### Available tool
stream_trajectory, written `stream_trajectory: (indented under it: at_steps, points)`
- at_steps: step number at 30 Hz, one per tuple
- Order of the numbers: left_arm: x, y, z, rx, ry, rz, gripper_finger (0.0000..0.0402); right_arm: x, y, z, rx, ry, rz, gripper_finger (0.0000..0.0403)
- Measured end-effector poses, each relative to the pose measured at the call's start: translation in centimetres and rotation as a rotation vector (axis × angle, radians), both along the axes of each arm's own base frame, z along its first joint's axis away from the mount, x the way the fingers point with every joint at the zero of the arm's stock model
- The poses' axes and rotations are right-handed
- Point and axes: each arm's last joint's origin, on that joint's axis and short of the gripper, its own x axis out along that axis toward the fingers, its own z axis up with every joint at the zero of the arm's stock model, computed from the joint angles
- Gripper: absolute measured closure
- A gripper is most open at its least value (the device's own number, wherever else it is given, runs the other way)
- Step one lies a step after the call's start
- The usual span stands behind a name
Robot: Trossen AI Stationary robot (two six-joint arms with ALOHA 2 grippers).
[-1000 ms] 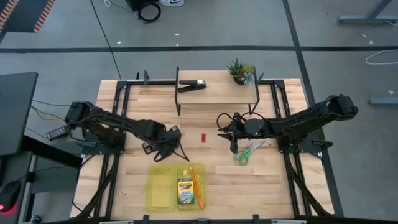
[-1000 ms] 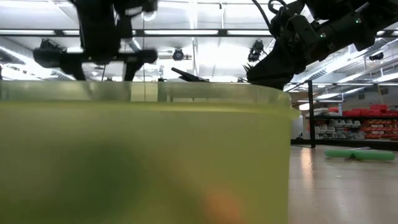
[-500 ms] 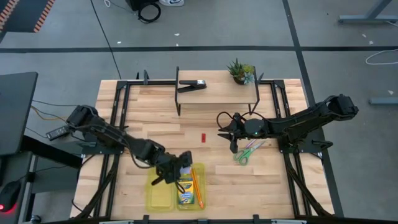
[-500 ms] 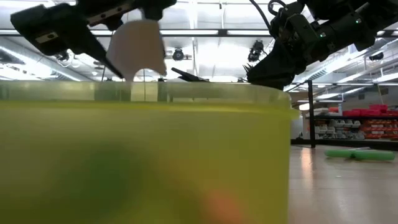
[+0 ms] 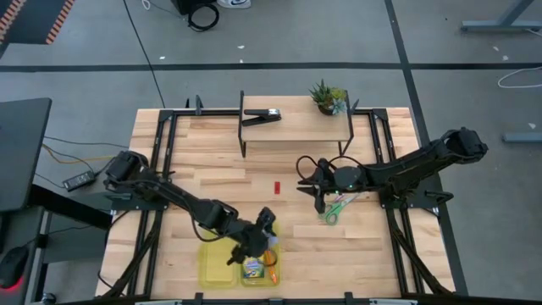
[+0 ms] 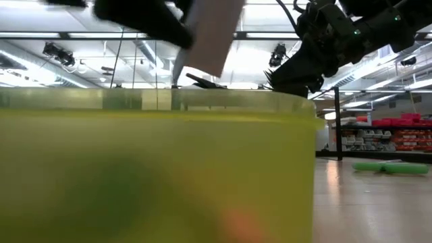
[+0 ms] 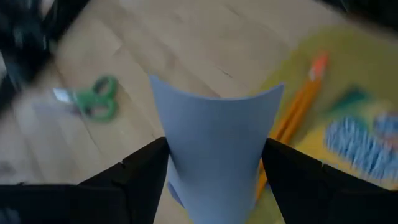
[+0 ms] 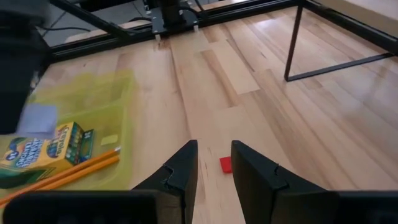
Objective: Pack school essentials
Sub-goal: Put the blue sticky note into the yellow supply box
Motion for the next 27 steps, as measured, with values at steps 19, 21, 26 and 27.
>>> stream_trajectory:
  at_steps: [19, 21, 26, 27]
  points:
    - [1.4, 3.0, -0.9, -0.734, 0.283, 0.737, 0.0143, 0.0, 0.2, 0.2, -0.046, -0.014, 0.008, 0.0299]
    - [1.4, 2.9, -1.7, -0.752, 0.340, 0.742, 0.0143, 0.1, 0.2, 0.2, -0.051, -0.022, 0.006, 0.0299]
    - [2.8, 2.1, -2.0, -0.714, 0.470, 0.724, 0.0148, 0.1, 0.2, 0.4, -0.060, -0.032, 0.007, 0.0299]
    - [3.2, 1.9, -1.8, -0.684, 0.488, 0.722, 0.0151, 0.1, 0.2, 0.3, -0.060, -0.031, 0.007, 0.0299]
